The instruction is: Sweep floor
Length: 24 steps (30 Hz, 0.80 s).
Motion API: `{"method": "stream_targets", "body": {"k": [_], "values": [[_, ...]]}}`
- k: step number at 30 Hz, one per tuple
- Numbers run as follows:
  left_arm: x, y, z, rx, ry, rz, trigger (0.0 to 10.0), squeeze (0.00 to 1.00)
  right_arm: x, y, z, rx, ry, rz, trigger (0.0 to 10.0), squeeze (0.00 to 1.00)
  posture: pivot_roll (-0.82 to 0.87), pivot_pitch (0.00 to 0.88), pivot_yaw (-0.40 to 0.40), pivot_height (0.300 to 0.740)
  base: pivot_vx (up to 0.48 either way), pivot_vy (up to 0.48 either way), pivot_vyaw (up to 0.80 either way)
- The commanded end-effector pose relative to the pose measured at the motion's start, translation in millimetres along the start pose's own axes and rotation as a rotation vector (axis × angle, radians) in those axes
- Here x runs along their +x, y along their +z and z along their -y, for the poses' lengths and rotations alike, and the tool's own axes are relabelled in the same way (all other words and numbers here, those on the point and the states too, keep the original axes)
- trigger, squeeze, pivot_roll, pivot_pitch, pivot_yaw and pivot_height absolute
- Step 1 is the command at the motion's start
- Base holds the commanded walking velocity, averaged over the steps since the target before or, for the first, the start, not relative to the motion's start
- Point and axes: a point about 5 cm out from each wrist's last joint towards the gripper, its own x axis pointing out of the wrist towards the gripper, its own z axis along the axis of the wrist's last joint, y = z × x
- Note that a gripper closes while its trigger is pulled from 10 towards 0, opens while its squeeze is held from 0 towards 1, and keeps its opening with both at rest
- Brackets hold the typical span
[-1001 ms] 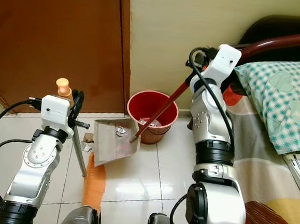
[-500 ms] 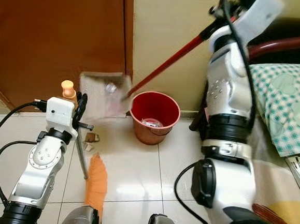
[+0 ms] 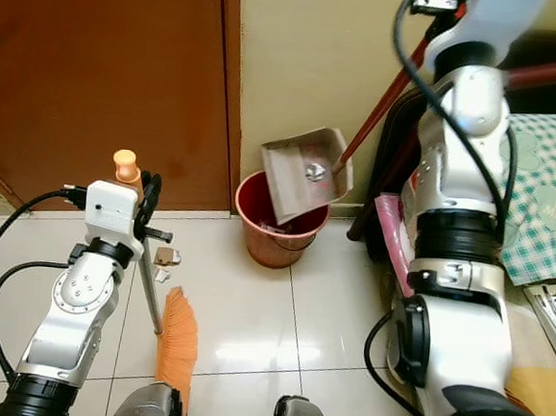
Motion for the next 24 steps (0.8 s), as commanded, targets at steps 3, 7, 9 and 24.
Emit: {"method": "stream_targets", "body": {"k": [3, 7, 9, 24], "values": [[-1.1, -6.2, 6.6, -0.028, -0.019, -0.033, 10.0, 0.00, -0.8, 11.9, -11.1, -0.035, 0.051, 0.093, 10.0, 0.00, -0.02, 0.088, -0.038, 0.740, 0.000, 0.000, 0.00], [-1.9, -6.5, 6.5, -0.027, -0.017, -0.035, 10.0, 0.00, -9.0, 5.8, -29.7, -0.077, 0.145, 0.108, 10.0, 0.00, -0.01, 0.091, -0.042, 0.740, 0.000, 0.000, 0.00], [-1.7, -6.5, 6.9, -0.027, -0.016, -0.035, 10.0, 0.00, -13.5, 1.4, -37.9, -0.081, 0.198, 0.101, 10.0, 0.00, -0.01, 0.091, -0.044, 0.740, 0.000, 0.000, 0.00], [1.5, -5.8, 11.5, -0.036, -0.012, -0.027, 10.0, 0.00, -81.9, -38.0, -99.2, -0.350, 0.834, 0.104, 10.0, 0.00, -0.02, 0.086, -0.057, 0.740, 0.000, 0.000, 0.00]]}}
